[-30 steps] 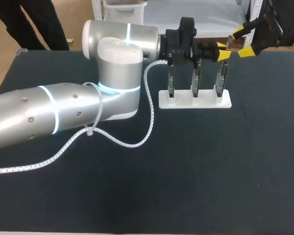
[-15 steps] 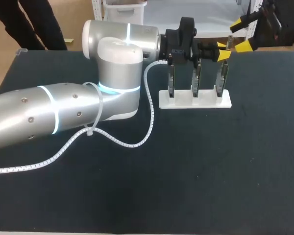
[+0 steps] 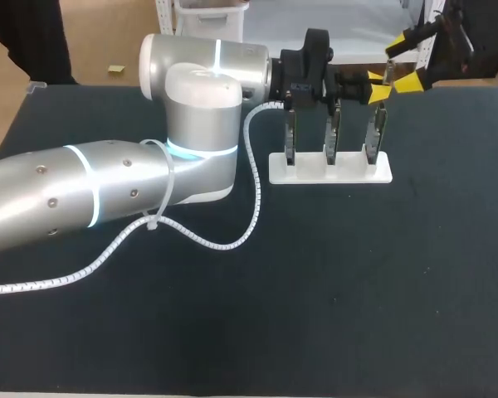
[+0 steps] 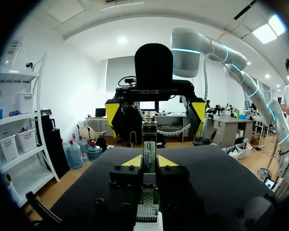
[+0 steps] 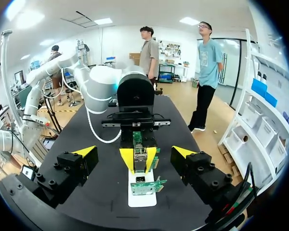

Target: Pick up the optical module with the left hand, and insert it into the network port with the right hand.

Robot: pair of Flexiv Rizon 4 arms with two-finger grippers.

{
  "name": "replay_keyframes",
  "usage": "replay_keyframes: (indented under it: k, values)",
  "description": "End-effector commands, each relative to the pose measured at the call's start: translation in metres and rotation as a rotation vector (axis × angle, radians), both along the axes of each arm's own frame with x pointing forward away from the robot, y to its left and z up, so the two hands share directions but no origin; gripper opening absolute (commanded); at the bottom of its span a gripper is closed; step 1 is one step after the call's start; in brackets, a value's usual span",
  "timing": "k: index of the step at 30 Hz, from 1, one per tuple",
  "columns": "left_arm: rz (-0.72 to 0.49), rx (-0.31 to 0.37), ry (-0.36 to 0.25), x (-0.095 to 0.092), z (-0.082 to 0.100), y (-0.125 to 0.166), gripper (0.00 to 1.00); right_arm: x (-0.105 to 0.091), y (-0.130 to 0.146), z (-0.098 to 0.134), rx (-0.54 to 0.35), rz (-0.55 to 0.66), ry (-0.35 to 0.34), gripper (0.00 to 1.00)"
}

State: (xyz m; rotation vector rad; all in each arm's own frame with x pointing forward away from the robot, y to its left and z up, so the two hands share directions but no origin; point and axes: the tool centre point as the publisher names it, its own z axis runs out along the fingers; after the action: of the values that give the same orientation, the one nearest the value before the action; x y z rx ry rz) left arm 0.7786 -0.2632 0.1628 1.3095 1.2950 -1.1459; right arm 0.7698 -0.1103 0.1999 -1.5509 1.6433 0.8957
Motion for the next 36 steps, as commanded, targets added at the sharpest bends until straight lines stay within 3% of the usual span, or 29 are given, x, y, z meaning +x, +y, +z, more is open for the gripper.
replay_keyframes:
  k: [1, 30, 32, 36]
  values:
    - [0.005, 0.002, 0.0, -0.0018, 0.0009, 0.0008, 0.0, -0.0032, 0.0014, -0.0001, -0.002, 0.0, -0.004, 1.0]
    - [0.005, 0.002, 0.0, -0.0018, 0.0009, 0.0008, 0.0, -0.0027, 0.0095, -0.0009, -0.008, -0.014, 0.01, 1.0]
    - [0.005, 0.002, 0.0, -0.0018, 0.0009, 0.0008, 0.0, -0.0026, 0.0096, -0.001, -0.005, -0.013, 0.008, 0.0]
    - [0.005, 0.002, 0.0, -0.0018, 0.0009, 0.0008, 0.0, -0.0018, 0.0102, -0.0013, -0.003, -0.016, 0.005, 0.0]
